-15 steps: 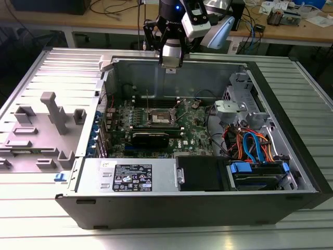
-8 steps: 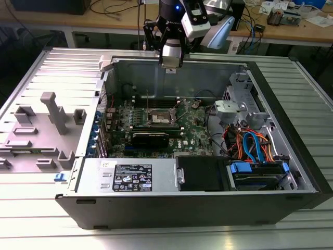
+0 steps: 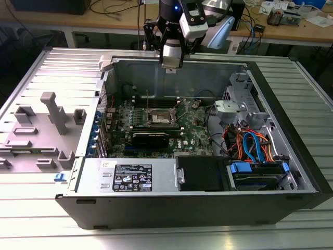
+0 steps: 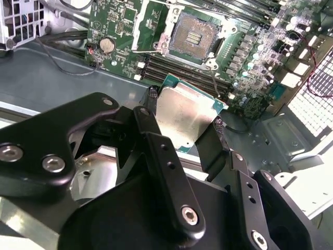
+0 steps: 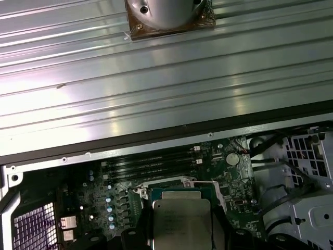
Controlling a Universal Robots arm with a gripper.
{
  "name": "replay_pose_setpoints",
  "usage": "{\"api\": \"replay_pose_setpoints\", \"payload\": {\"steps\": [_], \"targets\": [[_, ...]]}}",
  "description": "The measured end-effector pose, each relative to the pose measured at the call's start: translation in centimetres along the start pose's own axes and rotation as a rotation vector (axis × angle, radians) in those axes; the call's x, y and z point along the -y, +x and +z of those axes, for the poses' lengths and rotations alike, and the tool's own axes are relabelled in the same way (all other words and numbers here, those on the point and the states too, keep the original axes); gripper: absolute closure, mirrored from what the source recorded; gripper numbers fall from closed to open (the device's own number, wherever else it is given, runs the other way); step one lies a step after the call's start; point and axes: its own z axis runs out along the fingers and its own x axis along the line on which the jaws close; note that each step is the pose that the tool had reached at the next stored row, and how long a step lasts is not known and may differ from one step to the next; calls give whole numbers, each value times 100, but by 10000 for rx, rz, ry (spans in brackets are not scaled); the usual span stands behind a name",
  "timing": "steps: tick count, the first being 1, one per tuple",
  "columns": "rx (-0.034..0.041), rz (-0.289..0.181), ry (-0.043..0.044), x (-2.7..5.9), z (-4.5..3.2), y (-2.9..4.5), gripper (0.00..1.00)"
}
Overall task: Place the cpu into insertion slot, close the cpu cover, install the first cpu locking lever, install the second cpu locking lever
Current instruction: 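Place the cpu into insertion slot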
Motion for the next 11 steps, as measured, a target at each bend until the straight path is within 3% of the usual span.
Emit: {"api": "replay_pose_setpoints", "payload": {"steps": [11], "targets": [[1,4,-1,5,1,-2,45]]}}
